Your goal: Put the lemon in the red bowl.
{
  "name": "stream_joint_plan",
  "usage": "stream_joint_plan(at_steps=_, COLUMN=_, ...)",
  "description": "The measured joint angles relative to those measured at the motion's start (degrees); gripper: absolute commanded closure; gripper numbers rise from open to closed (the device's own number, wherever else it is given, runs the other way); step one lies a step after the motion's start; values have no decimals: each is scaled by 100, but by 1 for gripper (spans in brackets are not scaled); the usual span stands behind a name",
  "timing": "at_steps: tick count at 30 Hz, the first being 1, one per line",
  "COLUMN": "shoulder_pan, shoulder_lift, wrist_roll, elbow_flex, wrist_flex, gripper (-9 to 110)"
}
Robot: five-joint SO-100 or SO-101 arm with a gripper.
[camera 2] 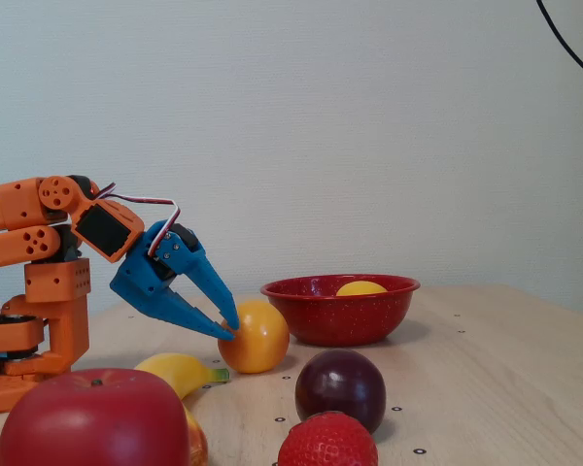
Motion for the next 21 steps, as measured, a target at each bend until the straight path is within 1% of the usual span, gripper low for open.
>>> stream_joint_plan(at_steps=5, shoulder_pan=0, shoulder_lift=0, wrist_roll=149, elbow_flex=0, wrist_flex=0, gripper=101)
stream_joint_plan(at_steps=21, shoulder_pan=0, shoulder_lift=0, wrist_roll=149, elbow_flex=0, wrist_flex=0, gripper=101)
